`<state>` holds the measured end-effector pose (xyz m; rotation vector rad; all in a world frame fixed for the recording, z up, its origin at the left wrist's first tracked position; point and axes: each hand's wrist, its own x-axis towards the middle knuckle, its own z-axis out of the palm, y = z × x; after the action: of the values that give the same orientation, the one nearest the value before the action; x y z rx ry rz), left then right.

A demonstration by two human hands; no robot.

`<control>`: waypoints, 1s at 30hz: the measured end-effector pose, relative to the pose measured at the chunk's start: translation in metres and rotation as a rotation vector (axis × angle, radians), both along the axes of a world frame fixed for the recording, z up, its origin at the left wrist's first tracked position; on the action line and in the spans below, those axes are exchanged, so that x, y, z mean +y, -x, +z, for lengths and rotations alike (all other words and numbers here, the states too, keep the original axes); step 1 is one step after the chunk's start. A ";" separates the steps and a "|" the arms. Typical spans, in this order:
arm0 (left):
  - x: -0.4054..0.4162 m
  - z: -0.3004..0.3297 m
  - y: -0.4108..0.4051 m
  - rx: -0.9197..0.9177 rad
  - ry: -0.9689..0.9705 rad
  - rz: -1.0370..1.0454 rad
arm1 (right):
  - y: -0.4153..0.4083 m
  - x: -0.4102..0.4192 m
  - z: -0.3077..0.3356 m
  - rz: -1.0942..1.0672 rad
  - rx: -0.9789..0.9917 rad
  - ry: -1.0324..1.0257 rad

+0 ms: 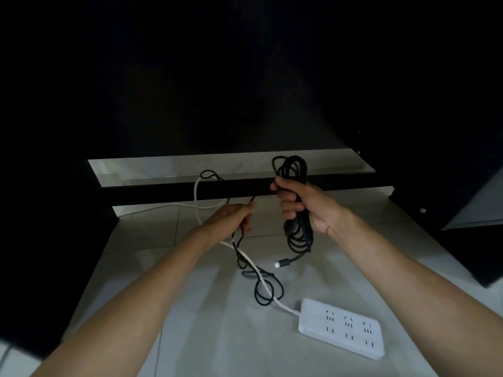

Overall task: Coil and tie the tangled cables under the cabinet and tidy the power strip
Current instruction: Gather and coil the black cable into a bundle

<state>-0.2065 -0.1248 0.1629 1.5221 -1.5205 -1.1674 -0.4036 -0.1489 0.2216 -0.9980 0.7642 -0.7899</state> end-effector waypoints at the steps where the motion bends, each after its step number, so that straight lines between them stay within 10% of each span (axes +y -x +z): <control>1: 0.000 -0.002 -0.001 0.010 0.003 0.000 | 0.002 -0.002 0.002 -0.023 -0.023 0.005; 9: -0.007 0.057 0.023 0.356 0.231 0.114 | 0.010 -0.004 0.008 0.008 -0.015 0.052; 24: 0.000 0.003 -0.011 -0.028 0.070 0.067 | 0.030 -0.025 0.000 -0.586 -0.030 0.027; 30: -0.008 0.064 0.010 0.329 0.242 0.234 | 0.026 -0.013 -0.029 -0.427 0.324 0.071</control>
<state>-0.2167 -0.1328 0.2272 1.2381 -1.1819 -0.9997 -0.4292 -0.1616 0.1929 -1.0550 1.2632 -1.0393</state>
